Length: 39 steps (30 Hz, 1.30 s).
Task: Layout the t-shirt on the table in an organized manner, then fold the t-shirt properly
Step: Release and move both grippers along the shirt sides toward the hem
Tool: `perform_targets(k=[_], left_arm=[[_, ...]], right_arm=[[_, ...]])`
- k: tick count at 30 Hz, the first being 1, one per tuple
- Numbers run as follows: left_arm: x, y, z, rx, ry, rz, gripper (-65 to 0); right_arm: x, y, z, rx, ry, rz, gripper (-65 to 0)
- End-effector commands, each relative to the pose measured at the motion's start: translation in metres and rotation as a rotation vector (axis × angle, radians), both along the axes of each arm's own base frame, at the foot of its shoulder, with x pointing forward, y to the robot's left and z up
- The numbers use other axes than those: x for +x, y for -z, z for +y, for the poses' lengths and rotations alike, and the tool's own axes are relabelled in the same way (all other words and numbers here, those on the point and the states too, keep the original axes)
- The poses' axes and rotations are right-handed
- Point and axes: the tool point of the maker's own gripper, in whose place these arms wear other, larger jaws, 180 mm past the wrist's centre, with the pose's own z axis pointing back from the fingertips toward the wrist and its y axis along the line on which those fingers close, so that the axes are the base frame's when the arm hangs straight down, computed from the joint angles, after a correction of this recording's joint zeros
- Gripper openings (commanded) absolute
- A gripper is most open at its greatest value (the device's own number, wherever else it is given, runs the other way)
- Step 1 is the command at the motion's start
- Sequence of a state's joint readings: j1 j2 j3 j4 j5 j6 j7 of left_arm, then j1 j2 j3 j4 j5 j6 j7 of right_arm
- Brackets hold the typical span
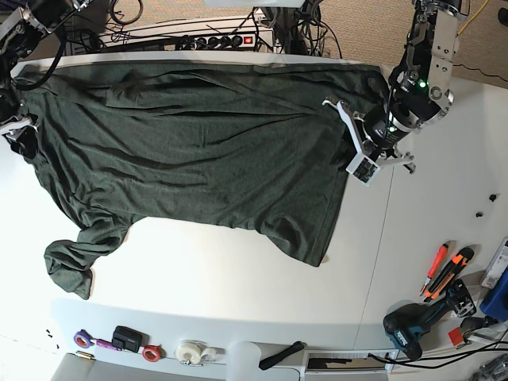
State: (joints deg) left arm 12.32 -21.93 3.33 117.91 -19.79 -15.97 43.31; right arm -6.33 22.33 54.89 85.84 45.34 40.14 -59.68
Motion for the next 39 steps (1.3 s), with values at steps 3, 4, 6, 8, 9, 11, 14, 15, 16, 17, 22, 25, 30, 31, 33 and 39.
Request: perform_targets(k=[3, 4, 6, 8, 9, 11, 14, 15, 16, 17, 22, 25, 30, 31, 33, 39], left_arm=[[0.013, -0.019, 0.001, -0.044, -0.028, -0.08, -56.9], [0.014, -0.019, 0.002, -0.05, -0.039, -0.083, -56.9], [0.016, -0.016, 0.003, -0.051, -0.045, -0.078, -56.9], [0.016, -0.011, 0.005, -0.053, -0.05, -0.07, -56.9], [0.017, -0.01, 0.005, -0.054, -0.052, -0.068, -56.9], [0.017, -0.01, 0.005, -0.055, -0.053, -0.069, -56.9], [0.022, -0.014, 0.005, -0.056, -0.053, -0.084, -56.9], [0.024, -0.016, 0.005, -0.056, -0.052, -0.091, -56.9], [0.026, -0.019, 0.005, -0.06, -0.051, -0.097, -56.9], [0.028, -0.022, 0.004, -0.07, -0.049, -0.101, -56.9], [0.034, -0.032, -0.004, -0.122, -0.039, -0.11, -57.0], [0.034, -0.034, -0.012, -0.145, -0.016, -0.113, -57.0], [0.046, -0.025, -0.022, -0.189, -0.022, -0.086, -57.0], [0.05, -0.02, -0.023, -0.197, -0.031, -0.073, -57.0], [0.061, -0.012, -0.025, -0.215, -0.049, -0.048, -57.0], [0.094, 0.011, -0.02, -0.237, -0.106, 0.022, -50.0]], right_arm=[[0.009, -0.023, -0.006, -0.03, -0.002, -0.067, -44.9], [0.009, -0.023, -0.006, -0.03, -0.002, -0.068, -44.9], [0.009, -0.023, -0.006, -0.03, -0.002, -0.068, -44.9], [0.009, -0.023, -0.006, -0.029, -0.002, -0.068, -44.9], [0.009, -0.023, -0.006, -0.028, -0.002, -0.069, -44.9], [0.009, -0.023, -0.006, -0.027, -0.001, -0.073, -44.9], [0.009, -0.023, -0.005, -0.026, -0.001, -0.073, -44.9], [0.009, -0.023, -0.006, -0.026, -0.001, -0.072, -44.9], [0.009, -0.023, -0.005, -0.026, -0.001, -0.072, -44.9], [0.009, -0.022, -0.005, -0.026, -0.001, -0.072, -44.9], [0.009, -0.021, -0.005, -0.024, -0.003, -0.064, -44.9], [0.009, -0.021, -0.004, -0.022, -0.004, -0.067, -44.9], [0.014, -0.022, 0.002, -0.007, -0.026, -0.08, -44.9], [0.016, -0.02, 0.006, -0.006, -0.039, -0.075, -44.9], [0.023, -0.016, 0.017, -0.003, -0.076, -0.065, -44.9], [0.051, 0.003, 0.057, -0.044, -0.211, -0.013, -44.9]])
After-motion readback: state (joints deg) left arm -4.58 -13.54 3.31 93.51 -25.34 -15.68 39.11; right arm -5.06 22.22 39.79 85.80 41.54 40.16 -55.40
